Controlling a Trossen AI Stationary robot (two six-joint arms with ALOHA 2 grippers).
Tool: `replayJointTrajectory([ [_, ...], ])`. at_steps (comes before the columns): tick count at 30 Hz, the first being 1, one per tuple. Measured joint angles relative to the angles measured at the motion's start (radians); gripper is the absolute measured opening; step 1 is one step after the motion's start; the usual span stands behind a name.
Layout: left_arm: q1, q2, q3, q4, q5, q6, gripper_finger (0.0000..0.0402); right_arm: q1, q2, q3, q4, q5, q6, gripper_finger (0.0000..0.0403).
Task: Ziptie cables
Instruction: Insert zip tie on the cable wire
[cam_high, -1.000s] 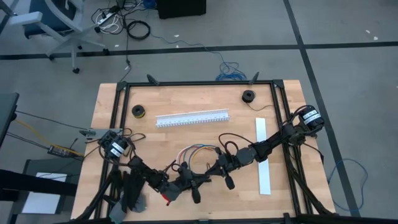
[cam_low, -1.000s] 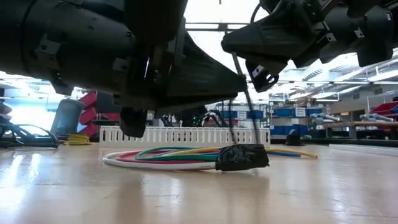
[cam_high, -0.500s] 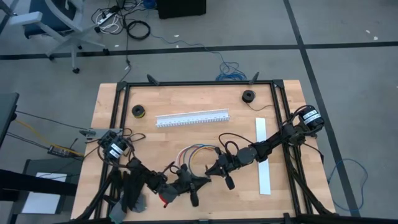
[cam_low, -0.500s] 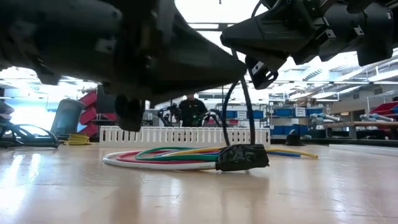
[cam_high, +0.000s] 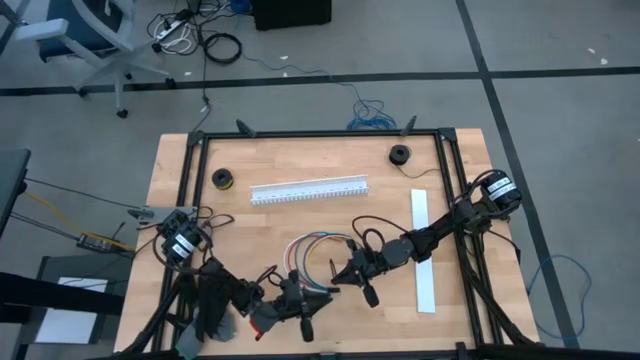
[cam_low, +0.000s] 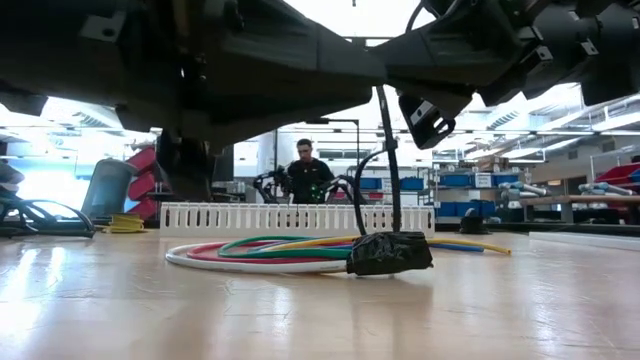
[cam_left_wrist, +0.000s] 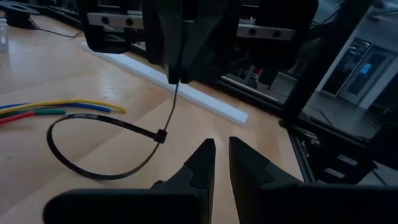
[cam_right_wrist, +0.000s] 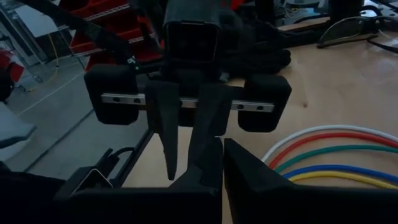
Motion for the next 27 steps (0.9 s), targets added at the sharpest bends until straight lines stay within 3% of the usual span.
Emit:
replayJointTrajectory([
  [8, -0.013, 0.000, 0.000, -0.002, 0.000, -0.002, 0.0021, 0.042, -0.002, 0.000, -0.003, 0.030, 0.012, 0.0000],
  [18, -0.024, -0.008, -0.001, -0.122, 0.000, -0.003, 0.0021, 0.118, -0.003, 0.000, -0.063, 0.103, 0.046, 0.0000],
  [21, -0.022, -0.085, -0.002, -0.298, 0.007, -0.004, 0.0021, 0.129, -0.014, 0.000, -0.077, 0.112, 0.047, 0.0000],
  [27, -0.022, -0.356, -0.001, -0.827, 0.008, -0.057, 0.0021, 0.142, -0.089, 0.000, -0.168, 0.158, 0.030, 0.0000],
])
